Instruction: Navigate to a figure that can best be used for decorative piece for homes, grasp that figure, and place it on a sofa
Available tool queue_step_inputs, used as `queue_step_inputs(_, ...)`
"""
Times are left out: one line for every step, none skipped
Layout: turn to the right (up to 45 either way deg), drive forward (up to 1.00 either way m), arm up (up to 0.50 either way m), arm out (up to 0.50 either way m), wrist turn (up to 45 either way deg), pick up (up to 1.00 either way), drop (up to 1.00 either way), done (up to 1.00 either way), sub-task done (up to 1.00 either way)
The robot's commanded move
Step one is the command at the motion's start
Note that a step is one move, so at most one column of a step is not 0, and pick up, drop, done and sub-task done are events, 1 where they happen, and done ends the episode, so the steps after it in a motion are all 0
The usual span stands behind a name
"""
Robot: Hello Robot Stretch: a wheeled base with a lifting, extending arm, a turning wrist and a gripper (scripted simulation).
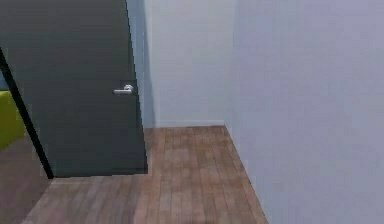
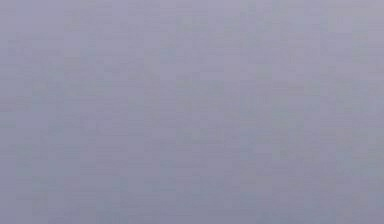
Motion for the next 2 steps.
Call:
queue_step_inputs(-45.0,0.0,0.0,0.0,0.0,0.0,0.0,0.0,0.0)
queue_step_inputs(0.0,0.3,0.0,0.0,0.0,0.0,0.0,0.0,0.0)
